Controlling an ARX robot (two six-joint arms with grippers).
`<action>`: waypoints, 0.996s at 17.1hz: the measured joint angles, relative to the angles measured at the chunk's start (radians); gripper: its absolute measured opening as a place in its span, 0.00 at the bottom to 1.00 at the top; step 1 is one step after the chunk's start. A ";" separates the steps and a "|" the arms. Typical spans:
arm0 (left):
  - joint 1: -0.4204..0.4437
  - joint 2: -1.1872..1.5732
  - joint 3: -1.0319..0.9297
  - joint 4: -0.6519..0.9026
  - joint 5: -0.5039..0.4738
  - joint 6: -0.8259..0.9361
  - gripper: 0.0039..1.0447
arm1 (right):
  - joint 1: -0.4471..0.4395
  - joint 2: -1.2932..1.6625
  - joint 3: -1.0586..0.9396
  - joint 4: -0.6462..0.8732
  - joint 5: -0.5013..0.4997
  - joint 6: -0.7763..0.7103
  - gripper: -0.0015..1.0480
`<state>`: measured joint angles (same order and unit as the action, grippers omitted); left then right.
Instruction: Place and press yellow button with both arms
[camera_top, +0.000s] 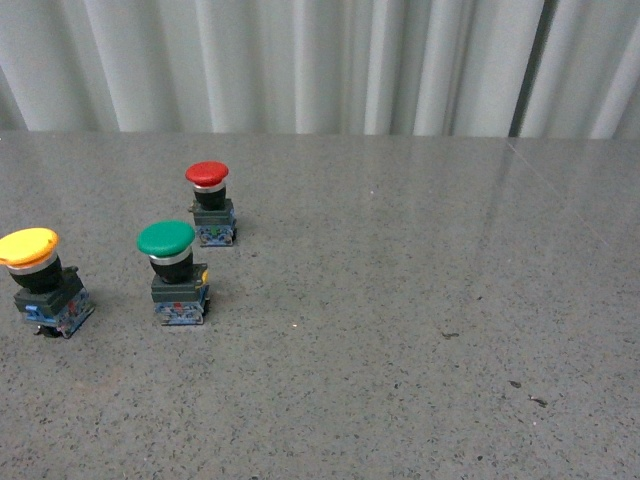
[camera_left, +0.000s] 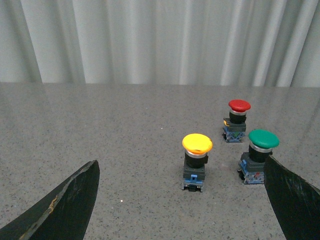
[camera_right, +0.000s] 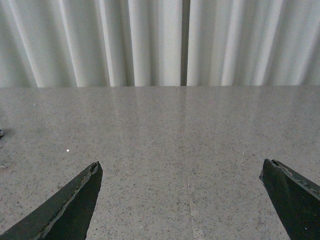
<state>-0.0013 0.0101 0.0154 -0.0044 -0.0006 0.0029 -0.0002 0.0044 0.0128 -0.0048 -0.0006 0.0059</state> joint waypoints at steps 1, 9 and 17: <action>0.000 0.000 0.000 0.000 0.000 0.000 0.94 | 0.000 0.000 0.000 0.000 0.000 0.000 0.94; 0.000 0.000 0.000 0.000 0.000 0.000 0.94 | 0.000 0.000 0.000 0.000 0.000 0.000 0.94; 0.000 0.000 0.000 0.000 0.000 0.000 0.94 | 0.000 0.000 0.000 0.000 0.000 0.000 0.94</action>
<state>-0.0013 0.0101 0.0154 -0.0044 -0.0006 0.0029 -0.0002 0.0044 0.0128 -0.0048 -0.0006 0.0059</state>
